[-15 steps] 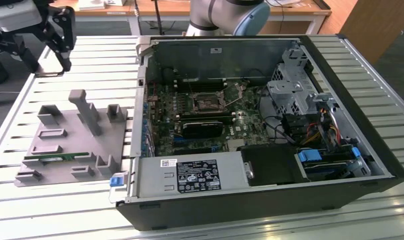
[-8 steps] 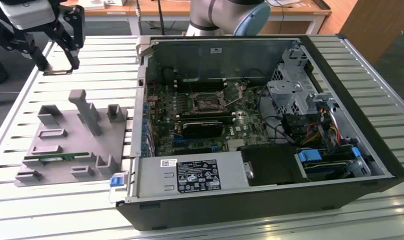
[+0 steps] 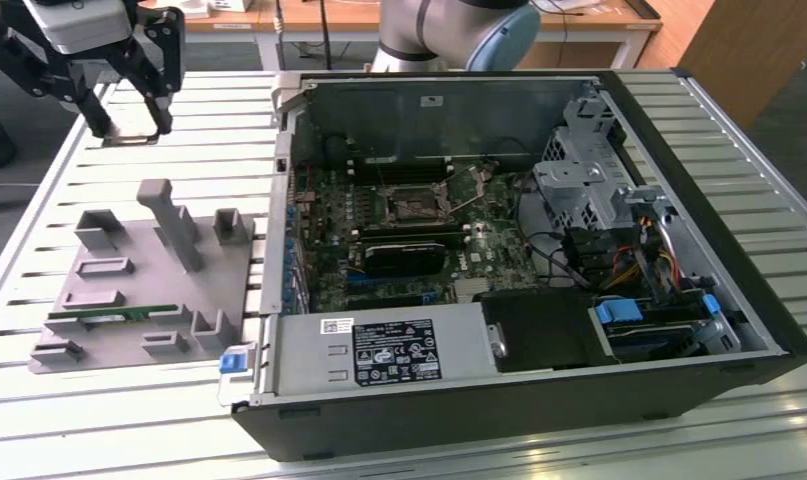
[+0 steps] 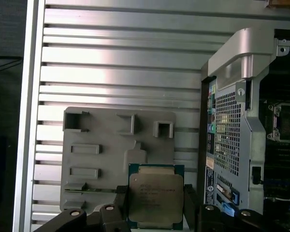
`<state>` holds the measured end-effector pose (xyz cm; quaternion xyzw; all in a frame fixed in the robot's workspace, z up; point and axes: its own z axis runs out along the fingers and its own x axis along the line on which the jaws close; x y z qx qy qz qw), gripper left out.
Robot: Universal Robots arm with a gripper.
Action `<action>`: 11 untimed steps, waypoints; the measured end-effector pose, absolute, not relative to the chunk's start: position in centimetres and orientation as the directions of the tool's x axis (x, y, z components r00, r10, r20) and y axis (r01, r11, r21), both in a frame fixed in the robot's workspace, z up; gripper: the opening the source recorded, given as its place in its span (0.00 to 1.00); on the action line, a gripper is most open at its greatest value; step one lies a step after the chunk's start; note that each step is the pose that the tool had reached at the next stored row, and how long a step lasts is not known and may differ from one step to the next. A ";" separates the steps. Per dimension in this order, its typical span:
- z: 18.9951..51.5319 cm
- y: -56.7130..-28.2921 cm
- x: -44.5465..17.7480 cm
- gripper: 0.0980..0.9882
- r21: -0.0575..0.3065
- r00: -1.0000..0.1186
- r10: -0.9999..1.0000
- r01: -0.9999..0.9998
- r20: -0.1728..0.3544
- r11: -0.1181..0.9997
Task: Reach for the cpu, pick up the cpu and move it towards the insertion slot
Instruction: 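Pick up the cpu and move it towards the insertion slot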
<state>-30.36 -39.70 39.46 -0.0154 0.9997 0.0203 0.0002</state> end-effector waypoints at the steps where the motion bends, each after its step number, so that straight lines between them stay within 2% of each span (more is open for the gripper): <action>1: 39.5 -39.6 -30.2 0.50 0.040 -1.000 -0.031 -0.031 -0.001 0.999; 11: 39.3 -37.9 -27.7 0.50 0.040 -1.000 -0.031 -0.031 -0.001 0.999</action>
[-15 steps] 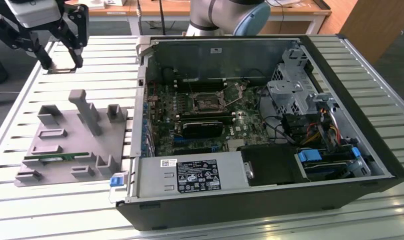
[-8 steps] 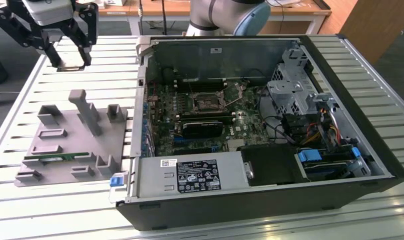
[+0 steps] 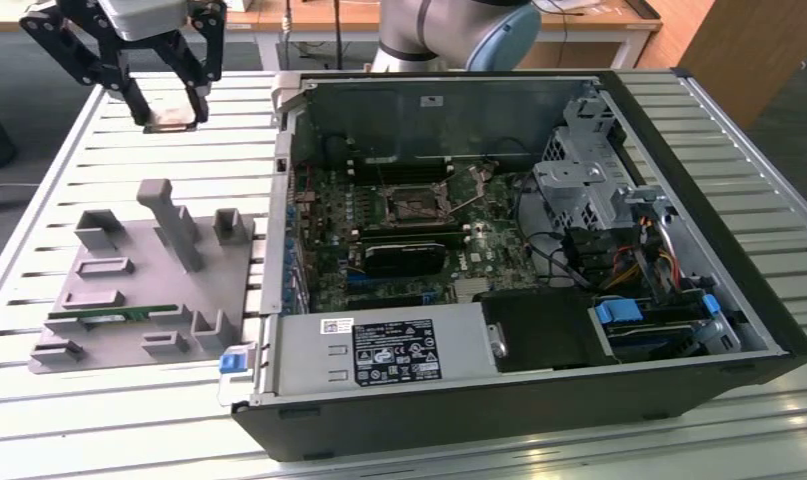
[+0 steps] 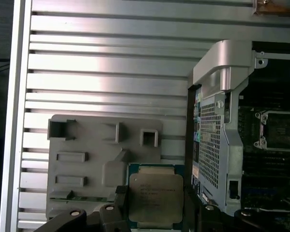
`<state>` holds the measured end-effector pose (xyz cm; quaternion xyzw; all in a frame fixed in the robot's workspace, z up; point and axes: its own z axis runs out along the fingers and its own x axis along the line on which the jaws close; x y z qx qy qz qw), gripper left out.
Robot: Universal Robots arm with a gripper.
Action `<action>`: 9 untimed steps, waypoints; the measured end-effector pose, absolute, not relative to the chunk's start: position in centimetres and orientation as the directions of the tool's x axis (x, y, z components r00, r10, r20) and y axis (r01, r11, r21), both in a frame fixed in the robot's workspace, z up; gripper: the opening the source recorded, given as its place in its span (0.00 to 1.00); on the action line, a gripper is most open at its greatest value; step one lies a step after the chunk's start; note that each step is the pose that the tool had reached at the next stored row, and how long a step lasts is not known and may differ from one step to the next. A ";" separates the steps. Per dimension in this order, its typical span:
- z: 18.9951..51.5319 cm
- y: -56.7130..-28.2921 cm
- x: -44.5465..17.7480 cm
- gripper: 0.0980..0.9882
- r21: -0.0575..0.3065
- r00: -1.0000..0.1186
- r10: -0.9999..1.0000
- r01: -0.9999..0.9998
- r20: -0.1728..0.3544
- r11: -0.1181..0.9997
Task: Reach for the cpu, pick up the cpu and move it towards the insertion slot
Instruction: 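Pick up the cpu and move it towards the insertion slot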
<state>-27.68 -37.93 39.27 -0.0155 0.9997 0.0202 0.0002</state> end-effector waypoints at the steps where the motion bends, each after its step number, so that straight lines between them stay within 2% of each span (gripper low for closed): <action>1: 39.2 -37.7 -27.4 0.50 0.040 -1.000 -0.031 -0.031 -0.001 0.999; 9: 39.1 -36.6 -25.2 0.50 0.040 -1.000 -0.031 -0.031 -0.001 0.999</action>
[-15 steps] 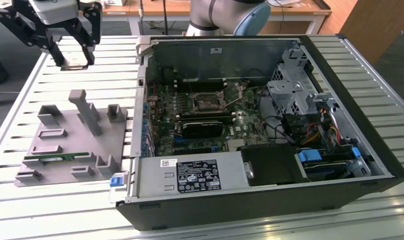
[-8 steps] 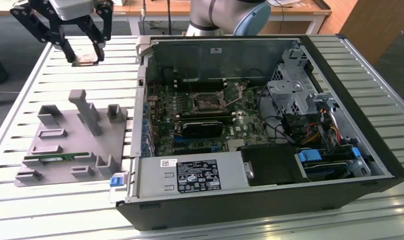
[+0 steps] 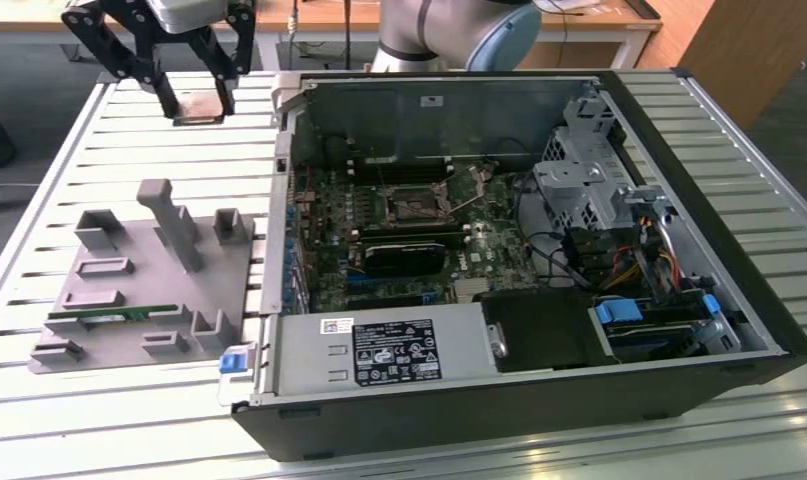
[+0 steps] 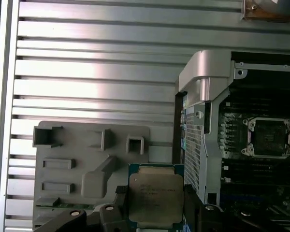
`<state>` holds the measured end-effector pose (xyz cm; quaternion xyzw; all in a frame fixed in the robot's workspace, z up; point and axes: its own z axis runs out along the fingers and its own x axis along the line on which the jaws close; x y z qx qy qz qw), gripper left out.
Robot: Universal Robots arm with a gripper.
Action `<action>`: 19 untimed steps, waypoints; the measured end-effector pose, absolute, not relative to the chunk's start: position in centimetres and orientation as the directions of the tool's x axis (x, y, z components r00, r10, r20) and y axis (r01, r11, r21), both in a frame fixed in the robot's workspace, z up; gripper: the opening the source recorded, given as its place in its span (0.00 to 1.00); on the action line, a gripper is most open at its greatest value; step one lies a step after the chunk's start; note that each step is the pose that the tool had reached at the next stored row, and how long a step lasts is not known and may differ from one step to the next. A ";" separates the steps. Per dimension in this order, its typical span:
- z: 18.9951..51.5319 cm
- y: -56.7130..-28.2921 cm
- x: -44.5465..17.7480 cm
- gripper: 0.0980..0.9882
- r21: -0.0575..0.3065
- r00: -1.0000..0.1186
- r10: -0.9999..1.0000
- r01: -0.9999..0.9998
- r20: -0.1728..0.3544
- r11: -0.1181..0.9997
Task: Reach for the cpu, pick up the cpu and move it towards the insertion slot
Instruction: 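Pick up the cpu and move it towards the insertion slot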
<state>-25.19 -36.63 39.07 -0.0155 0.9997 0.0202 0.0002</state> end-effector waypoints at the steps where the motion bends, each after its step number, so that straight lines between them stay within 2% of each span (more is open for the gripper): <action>1: 39.0 -36.5 -24.9 0.50 0.041 -1.000 -0.031 -0.031 -0.001 0.999; 19: 38.7 -34.5 -19.5 0.50 0.040 -1.000 -0.031 -0.031 -0.001 0.999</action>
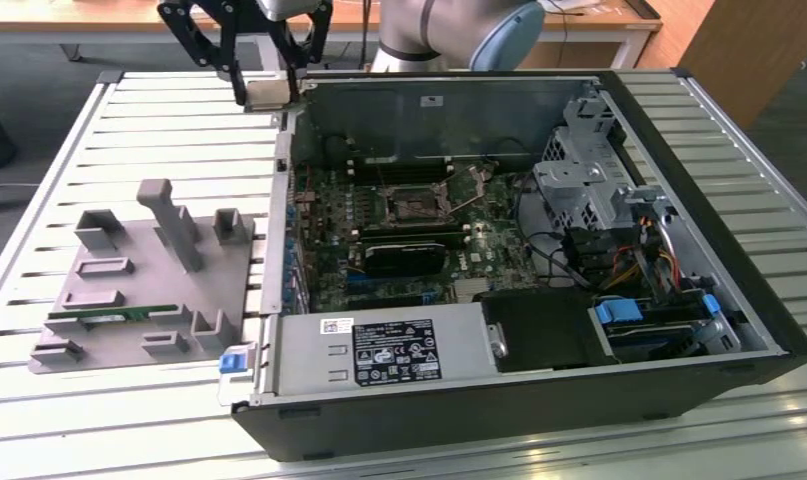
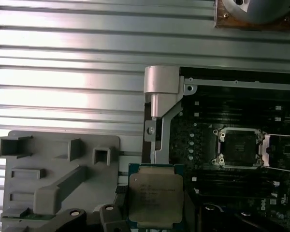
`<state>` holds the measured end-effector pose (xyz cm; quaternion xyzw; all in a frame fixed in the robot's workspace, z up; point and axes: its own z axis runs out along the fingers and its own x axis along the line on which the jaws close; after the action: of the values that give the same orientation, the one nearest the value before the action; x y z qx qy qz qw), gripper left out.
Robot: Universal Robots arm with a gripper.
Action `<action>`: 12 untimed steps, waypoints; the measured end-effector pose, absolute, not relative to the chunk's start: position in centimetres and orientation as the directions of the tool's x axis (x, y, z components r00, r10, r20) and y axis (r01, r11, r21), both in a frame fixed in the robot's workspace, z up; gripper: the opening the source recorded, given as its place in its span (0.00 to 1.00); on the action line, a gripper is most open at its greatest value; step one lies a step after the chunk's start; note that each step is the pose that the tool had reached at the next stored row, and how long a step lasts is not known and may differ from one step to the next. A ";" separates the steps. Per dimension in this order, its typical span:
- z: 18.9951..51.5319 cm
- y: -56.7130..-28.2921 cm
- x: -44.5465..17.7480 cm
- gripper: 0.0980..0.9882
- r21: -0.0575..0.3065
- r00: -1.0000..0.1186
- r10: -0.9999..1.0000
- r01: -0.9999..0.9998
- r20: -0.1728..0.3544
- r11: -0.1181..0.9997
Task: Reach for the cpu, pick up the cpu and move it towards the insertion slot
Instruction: 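Pick up the cpu and move it towards the insertion slot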
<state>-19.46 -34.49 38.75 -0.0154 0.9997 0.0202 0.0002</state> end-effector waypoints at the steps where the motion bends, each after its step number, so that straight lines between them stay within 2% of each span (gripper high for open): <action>1: 38.7 -34.4 -19.2 0.50 0.040 -1.000 -0.031 -0.031 -0.001 0.999; 12: 38.5 -33.6 -15.4 0.50 0.041 -1.000 -0.031 -0.031 -0.001 0.999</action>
<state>-15.44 -33.61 38.54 -0.0153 0.9997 0.0203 0.0003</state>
